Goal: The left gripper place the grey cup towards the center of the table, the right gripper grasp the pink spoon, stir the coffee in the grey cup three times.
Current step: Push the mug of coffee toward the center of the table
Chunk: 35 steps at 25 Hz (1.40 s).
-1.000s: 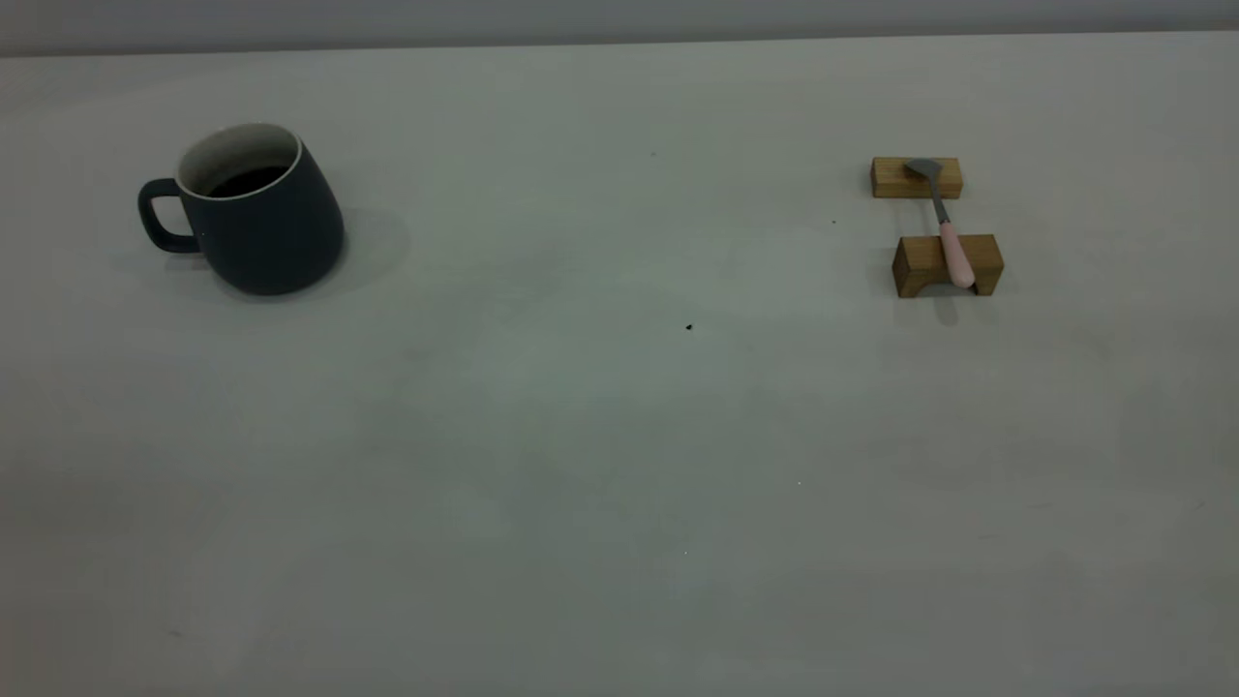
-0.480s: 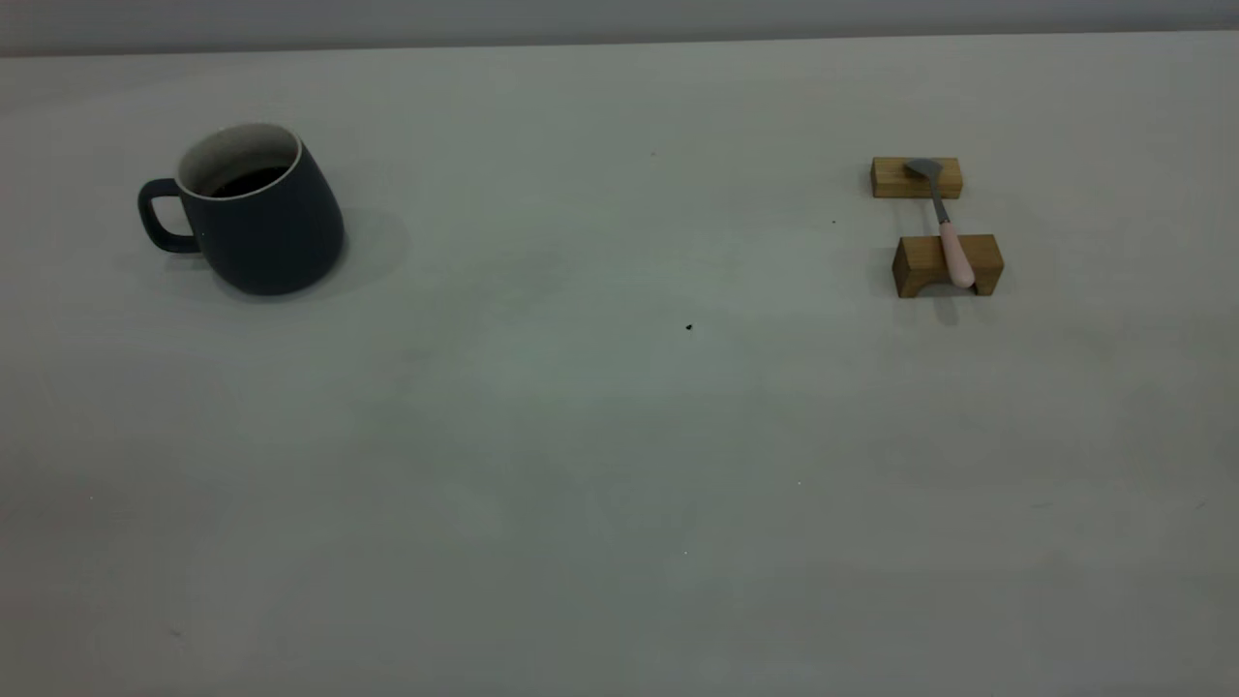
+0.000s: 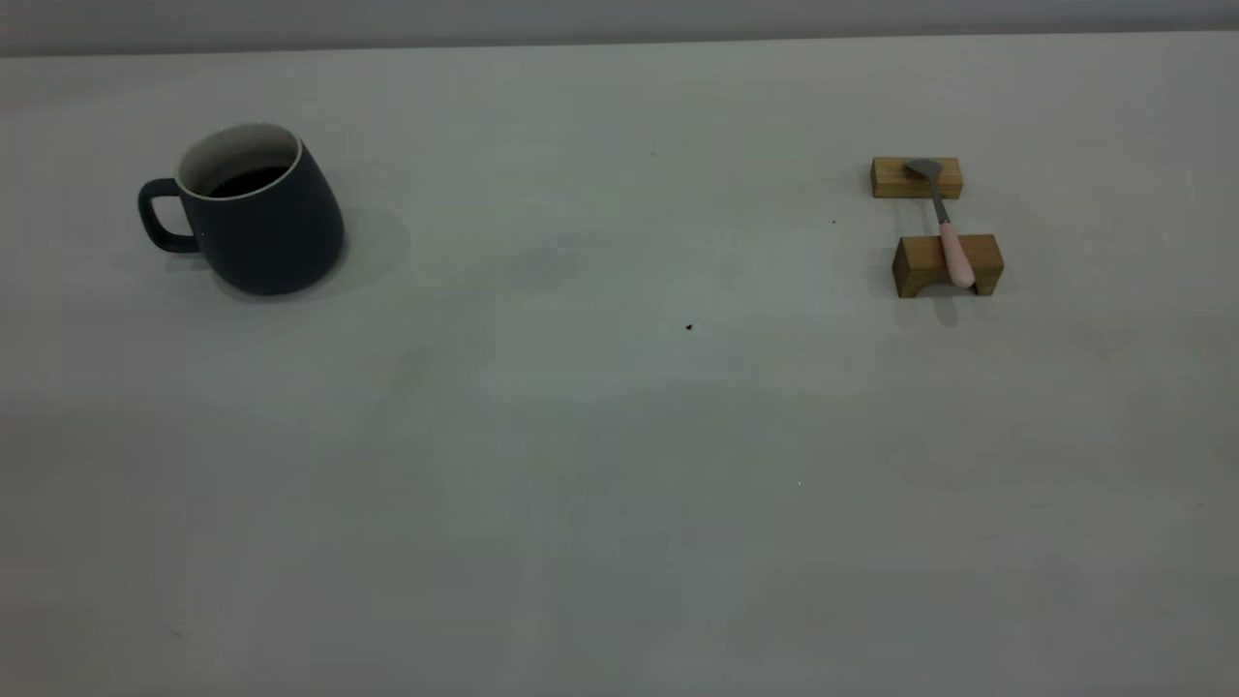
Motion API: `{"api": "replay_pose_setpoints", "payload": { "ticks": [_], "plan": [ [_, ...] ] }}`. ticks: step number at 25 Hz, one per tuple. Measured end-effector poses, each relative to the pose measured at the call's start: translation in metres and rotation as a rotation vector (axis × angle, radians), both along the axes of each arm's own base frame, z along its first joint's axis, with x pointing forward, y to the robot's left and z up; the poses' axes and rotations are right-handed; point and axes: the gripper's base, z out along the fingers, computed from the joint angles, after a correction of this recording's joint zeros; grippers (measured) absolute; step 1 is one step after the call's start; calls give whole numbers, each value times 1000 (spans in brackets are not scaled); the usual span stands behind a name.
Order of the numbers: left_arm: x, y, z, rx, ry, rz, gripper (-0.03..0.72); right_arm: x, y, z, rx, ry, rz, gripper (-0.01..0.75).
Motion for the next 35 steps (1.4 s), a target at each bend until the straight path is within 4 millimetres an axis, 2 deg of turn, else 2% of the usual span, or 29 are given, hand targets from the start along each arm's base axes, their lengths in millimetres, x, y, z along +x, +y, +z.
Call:
{"api": "replay_pose_setpoints", "payload": {
  "ticks": [5,8,11,15,19,22,27,35],
  "plan": [
    [71,-1,16,127,114,-154,357,0,0,0,0,0,0,237],
    [117,-3,16,197,186,-270,427,0,0,0,0,0,0,237],
    [163,-3,9,271,240,-377,522,0,0,0,0,0,0,237],
    [224,-2,-14,356,311,-481,618,0,0,0,0,0,0,237],
    [283,-4,-48,412,400,-623,628,0,0,0,0,0,0,237],
    [319,-5,-72,448,464,-735,628,0,0,0,0,0,0,237],
    [356,-6,-102,541,519,-919,621,0,0,0,0,0,0,237],
    [384,-2,-147,649,558,-1069,611,0,0,0,0,0,0,237]
  ]
}}
